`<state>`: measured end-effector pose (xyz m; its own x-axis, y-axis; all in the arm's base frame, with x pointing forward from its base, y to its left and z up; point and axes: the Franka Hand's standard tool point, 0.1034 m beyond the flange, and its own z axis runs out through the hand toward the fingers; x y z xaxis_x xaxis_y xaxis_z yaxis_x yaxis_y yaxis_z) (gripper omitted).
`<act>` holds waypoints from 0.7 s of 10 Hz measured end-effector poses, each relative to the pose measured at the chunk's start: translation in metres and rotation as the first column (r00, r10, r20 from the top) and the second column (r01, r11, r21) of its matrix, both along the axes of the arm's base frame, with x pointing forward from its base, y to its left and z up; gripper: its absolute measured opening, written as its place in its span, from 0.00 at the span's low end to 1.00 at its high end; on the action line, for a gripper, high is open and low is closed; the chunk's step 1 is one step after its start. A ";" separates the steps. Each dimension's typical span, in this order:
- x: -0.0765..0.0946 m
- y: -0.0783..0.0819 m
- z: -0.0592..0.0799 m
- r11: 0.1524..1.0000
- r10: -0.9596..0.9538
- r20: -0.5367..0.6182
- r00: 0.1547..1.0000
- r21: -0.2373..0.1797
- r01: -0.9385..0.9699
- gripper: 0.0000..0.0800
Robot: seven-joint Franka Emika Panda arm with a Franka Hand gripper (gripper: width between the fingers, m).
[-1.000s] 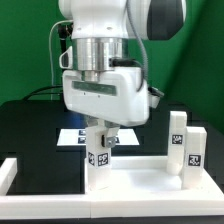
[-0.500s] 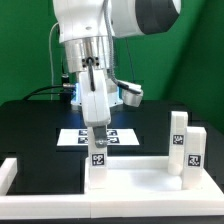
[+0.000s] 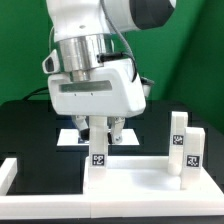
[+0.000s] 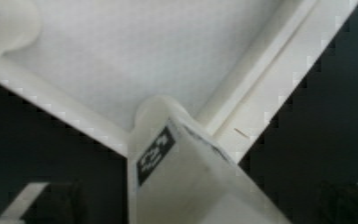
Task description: Assemble desk
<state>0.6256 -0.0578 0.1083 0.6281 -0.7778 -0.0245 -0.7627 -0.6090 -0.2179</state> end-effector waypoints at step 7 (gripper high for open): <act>0.002 0.008 -0.002 0.733 0.668 -0.040 0.743 -0.140 -0.666 0.77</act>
Offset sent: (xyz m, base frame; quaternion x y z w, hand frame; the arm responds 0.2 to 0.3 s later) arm 0.0014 0.0226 0.0011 -0.0705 -0.0061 -0.4062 0.9110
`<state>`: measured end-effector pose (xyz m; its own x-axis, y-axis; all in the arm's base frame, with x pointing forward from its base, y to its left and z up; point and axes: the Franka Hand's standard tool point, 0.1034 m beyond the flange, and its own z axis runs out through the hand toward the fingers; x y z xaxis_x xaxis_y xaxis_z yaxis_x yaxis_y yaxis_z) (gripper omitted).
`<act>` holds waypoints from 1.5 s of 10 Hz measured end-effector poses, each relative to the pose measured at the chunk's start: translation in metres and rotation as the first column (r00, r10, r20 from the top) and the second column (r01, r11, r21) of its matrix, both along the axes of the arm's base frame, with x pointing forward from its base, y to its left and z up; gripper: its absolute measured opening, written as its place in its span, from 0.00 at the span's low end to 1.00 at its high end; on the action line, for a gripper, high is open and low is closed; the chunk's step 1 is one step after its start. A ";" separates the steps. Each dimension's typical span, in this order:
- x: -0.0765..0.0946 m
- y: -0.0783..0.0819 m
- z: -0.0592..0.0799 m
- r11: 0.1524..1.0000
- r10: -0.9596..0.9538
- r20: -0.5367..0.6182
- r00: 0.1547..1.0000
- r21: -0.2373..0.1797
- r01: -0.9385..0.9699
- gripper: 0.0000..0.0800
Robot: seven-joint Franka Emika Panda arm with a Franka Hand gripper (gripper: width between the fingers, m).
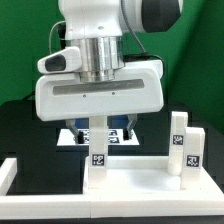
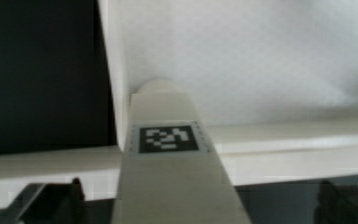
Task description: Assemble desk
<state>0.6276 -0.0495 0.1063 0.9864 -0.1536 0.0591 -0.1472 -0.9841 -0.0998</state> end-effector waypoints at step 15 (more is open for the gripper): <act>0.007 0.000 -0.002 0.061 -0.973 -0.218 0.068 0.041 0.997 0.37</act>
Offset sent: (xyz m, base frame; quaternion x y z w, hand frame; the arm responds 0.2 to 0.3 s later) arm 0.0000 0.0000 0.0000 0.0000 0.0000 0.1938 0.9810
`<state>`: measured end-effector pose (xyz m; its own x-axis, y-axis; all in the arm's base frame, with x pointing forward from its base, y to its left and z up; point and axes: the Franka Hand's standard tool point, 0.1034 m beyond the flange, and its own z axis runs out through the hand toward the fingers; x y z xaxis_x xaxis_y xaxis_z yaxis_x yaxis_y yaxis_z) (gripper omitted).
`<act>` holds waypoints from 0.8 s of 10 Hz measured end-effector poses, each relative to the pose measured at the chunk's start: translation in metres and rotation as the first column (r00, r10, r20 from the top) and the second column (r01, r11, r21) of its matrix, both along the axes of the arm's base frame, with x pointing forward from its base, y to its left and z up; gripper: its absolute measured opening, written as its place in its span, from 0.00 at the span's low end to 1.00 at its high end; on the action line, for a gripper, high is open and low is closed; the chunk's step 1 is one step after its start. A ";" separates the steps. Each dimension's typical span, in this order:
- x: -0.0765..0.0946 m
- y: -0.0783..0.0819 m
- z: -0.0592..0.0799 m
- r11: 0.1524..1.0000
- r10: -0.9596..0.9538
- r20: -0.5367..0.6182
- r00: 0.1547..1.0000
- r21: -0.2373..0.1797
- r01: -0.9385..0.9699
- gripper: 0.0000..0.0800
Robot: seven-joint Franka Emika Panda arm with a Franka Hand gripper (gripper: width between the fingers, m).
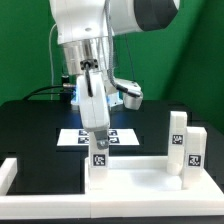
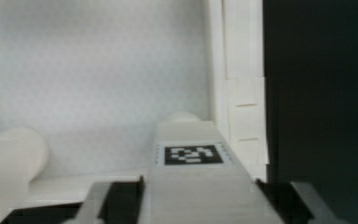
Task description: Assemble desk
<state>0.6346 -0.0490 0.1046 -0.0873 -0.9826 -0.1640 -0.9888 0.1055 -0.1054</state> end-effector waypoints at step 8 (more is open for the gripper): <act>-0.002 0.001 0.003 0.604 0.795 0.061 0.603 -0.154 -0.782 0.81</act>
Offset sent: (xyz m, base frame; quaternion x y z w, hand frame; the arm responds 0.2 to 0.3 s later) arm -0.0108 0.0276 0.0043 -0.0506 -0.0578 -0.3024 0.9501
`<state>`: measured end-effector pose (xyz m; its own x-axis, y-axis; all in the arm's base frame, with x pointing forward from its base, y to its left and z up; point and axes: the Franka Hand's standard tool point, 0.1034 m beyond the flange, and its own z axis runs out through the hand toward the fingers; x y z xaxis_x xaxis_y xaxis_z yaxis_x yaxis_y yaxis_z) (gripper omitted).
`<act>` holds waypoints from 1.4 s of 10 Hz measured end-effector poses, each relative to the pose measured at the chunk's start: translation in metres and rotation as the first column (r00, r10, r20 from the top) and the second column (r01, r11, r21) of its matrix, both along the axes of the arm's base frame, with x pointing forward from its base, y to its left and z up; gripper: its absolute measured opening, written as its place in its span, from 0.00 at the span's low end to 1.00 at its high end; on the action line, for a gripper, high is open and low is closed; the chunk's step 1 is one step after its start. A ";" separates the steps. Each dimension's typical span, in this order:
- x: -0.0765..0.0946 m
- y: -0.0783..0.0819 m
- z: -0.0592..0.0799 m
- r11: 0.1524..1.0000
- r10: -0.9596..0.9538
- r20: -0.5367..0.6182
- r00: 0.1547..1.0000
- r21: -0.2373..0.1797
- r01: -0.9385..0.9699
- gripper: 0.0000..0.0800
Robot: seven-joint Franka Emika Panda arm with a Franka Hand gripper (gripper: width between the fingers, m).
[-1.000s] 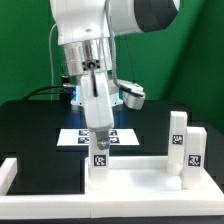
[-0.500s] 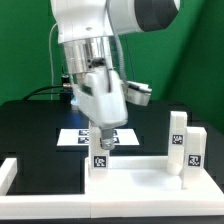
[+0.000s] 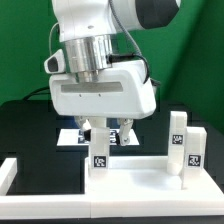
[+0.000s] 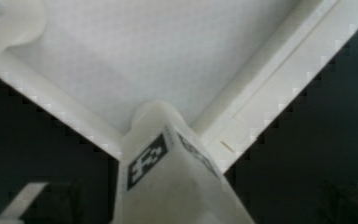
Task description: Assemble desk
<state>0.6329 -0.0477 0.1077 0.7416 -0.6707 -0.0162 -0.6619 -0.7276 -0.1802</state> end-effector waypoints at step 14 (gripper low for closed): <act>0.002 -0.008 -0.002 0.842 -0.535 -0.127 0.835 0.004 0.540 0.37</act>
Offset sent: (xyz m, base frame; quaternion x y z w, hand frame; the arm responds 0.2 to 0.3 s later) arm -0.0024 0.0078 0.0010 0.0428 0.0459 -0.0652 0.9959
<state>0.6351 -0.0560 0.1060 0.2557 -0.9602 -0.1123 -0.9645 -0.2455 -0.0976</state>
